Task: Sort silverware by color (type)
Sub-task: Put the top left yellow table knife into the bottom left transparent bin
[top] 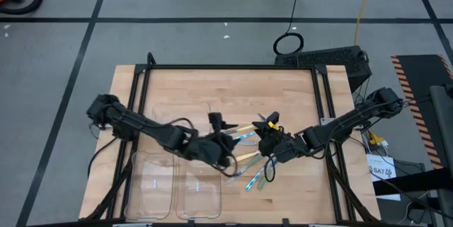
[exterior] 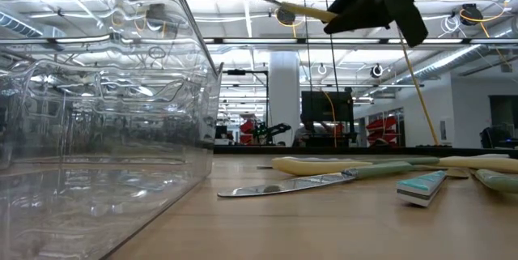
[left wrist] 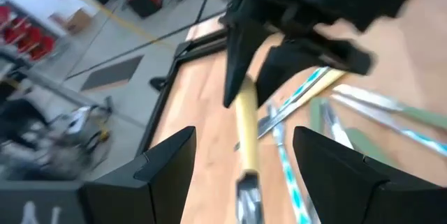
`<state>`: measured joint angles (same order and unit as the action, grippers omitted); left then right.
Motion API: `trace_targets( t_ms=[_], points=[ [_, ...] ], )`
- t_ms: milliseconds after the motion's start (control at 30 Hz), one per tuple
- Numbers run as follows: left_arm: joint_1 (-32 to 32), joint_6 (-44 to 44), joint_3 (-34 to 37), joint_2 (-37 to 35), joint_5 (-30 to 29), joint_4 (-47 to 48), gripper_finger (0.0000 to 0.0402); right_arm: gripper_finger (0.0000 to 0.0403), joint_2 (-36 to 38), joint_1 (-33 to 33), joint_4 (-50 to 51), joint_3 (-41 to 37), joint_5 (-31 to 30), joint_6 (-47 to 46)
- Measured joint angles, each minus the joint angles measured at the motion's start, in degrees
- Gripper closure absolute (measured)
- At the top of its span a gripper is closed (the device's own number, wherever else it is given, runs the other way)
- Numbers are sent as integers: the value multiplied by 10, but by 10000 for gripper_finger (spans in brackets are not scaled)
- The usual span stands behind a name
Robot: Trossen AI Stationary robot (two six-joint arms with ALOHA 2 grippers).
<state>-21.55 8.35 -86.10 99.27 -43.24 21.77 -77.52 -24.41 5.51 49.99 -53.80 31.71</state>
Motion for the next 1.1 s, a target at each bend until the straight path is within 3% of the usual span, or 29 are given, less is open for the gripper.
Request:
trace_targets(
  t_ms=[533, 833, 1100],
  points=[
    [16, -69, -291, 228, -92, 329, 153, 322, 1, 2, -8, 0, 0, -11],
    [34, -105, -303, 235, -94, 373, 164, 321, 1, 2, -8, 0, 1, -11],
    [35, -103, -303, 235, -94, 386, 257, 321, 1, 2, -9, 0, 1, -25]
  ],
)
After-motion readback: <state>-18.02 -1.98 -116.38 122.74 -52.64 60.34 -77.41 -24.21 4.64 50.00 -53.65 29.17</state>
